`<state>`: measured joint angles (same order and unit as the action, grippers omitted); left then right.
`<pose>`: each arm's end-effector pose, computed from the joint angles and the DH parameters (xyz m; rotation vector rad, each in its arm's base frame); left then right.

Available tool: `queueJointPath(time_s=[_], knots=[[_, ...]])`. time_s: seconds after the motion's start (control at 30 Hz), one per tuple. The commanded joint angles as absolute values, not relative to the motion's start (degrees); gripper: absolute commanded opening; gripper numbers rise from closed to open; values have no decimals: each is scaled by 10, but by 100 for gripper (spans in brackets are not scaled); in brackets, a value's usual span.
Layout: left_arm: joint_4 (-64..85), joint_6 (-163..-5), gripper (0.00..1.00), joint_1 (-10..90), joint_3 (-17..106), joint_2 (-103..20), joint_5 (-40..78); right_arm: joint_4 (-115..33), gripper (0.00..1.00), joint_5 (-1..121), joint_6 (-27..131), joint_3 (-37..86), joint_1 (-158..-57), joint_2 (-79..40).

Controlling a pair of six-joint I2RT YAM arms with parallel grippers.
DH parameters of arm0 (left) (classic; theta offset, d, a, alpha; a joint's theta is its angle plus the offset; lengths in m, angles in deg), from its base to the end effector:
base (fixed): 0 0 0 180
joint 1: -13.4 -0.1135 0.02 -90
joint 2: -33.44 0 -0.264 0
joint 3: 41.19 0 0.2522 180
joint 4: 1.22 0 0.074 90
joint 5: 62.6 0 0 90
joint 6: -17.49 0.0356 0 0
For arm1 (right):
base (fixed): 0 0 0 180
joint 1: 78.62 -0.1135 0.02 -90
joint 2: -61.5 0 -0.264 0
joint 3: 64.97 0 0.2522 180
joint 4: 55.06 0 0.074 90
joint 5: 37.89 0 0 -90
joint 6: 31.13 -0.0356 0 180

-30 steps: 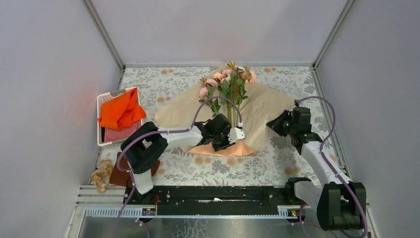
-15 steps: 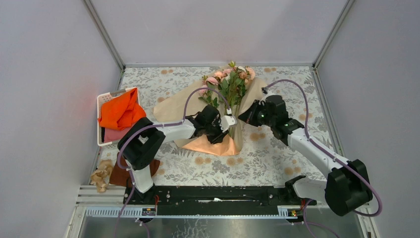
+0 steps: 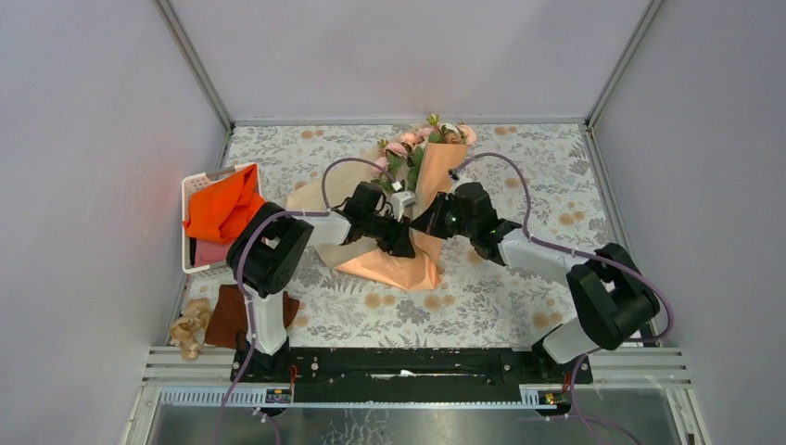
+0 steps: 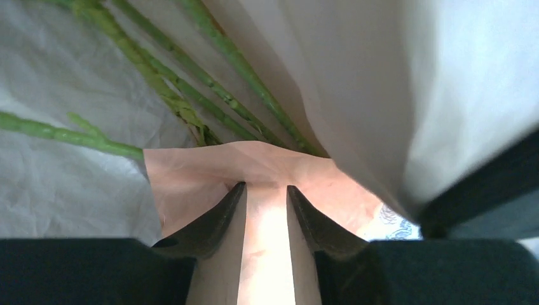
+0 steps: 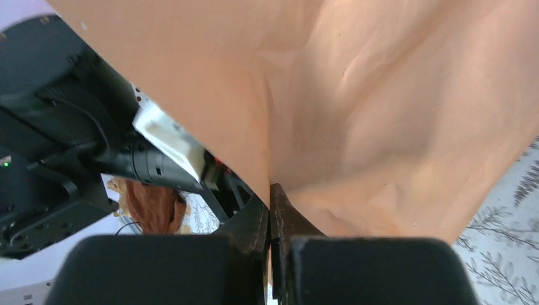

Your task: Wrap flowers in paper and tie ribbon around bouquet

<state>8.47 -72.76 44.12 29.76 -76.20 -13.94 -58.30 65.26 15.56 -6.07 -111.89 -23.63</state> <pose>0.3082 -0.2105 0.1292 0.9640 2.2283 -1.1177 0.2663 0.1844 0.2226 0.0244 2.1300 1.0634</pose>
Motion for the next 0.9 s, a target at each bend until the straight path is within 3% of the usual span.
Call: queueJointPath(time_s=[0.0, 0.23, 0.3, 0.43, 0.6, 0.73, 0.87], knots=[[-24, -851, 36, 405, 256, -787, -185, -650, 0, 670, 153, -30, -1149, -282], [-128, -943, 37, 373, 202, -758, -165, -698, 0, 656, 145, -42, -1163, -362], [-168, -985, 44, 359, 187, -744, -165, -706, 0, 654, 145, -43, -1166, -391], [-186, -1026, 66, 333, 182, -714, -165, -710, 0, 652, 147, -43, -1169, -435], [-157, -1022, 76, 300, 192, -669, -162, -682, 0, 626, 164, -38, -1169, -456], [-131, -984, 96, 298, 207, -639, -113, -663, 0, 625, 177, -25, -1173, -467], [-87, -964, 99, 300, 263, -652, -73, -648, 0, 620, 184, -17, -1176, -468]])
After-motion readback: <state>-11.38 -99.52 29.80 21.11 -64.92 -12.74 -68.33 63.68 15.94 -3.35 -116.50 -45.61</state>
